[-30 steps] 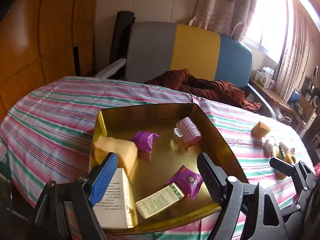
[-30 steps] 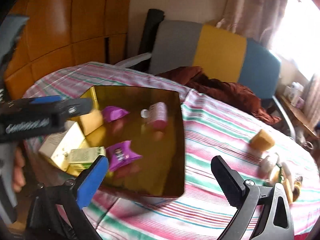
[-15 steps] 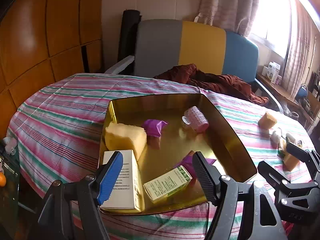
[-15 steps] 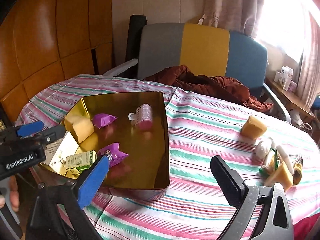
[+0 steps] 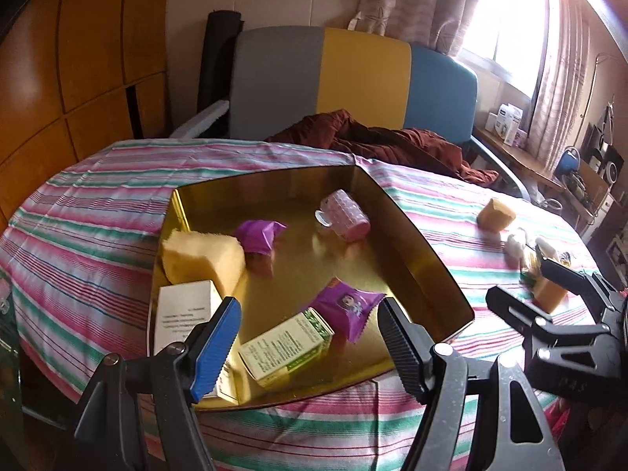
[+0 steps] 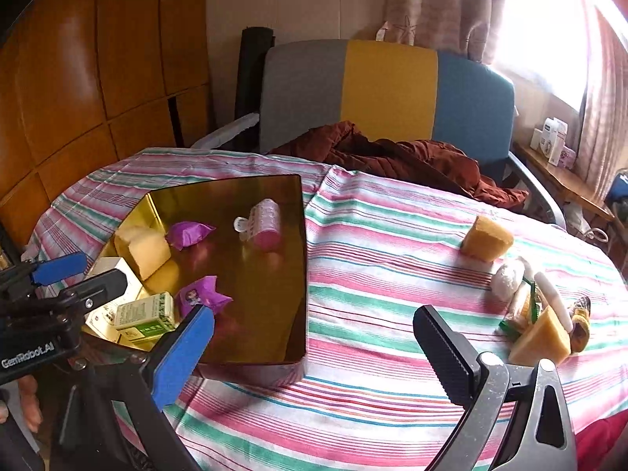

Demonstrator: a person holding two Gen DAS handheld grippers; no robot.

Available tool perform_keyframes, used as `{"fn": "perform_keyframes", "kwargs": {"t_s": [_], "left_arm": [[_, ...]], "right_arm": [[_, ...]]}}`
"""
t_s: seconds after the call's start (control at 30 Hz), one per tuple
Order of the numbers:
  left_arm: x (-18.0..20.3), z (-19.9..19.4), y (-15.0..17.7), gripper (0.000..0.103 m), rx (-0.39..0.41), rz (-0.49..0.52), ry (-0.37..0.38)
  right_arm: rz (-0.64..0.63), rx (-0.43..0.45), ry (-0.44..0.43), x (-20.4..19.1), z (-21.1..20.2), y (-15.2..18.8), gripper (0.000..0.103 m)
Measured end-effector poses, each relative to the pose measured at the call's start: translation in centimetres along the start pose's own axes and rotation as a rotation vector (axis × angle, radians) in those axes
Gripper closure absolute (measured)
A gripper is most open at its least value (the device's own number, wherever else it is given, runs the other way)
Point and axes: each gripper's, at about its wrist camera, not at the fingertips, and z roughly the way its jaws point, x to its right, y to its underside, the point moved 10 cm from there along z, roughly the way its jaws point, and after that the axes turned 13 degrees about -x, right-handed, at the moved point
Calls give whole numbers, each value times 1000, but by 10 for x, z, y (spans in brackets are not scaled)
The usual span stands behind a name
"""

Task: Organize objects
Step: 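Lift both tools out of the tray and move back to the pile, then grasp the large yellow sponge with the left tool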

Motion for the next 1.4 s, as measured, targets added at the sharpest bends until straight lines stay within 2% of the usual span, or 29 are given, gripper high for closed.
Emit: {"fn": "perform_keyframes", "kwargs": {"t_s": [0.23,0.43,0.57,0.7,0.8,0.87,0.97,1.2,1.4], "left_arm": [[13,2,0,30,-13,36,24],[44,1,-4,30,-23,115,64],[74,3,-6,30,-29,191,92],[118,7,-8,30,-34,302,130],[150,11,-8,30,-36,371,156],[175,17,-7,30,-48,421,178],[216,31,-2,30,-74,500,215],[297,58,17,30,-119,667,328],[339,82,23,27,-178,703,363]], "right_arm": [[80,-6,38,47,-2,1,1],[219,24,129,134,-21,-4,1],[364,63,213,213,-42,-2,0],[559,105,282,292,-59,15,0],[682,122,303,331,-63,35,0],[790,131,266,351,-61,51,0],[903,145,196,367,-61,63,0],[935,147,127,367,-57,66,0],[963,152,76,367,-53,68,0]]}}
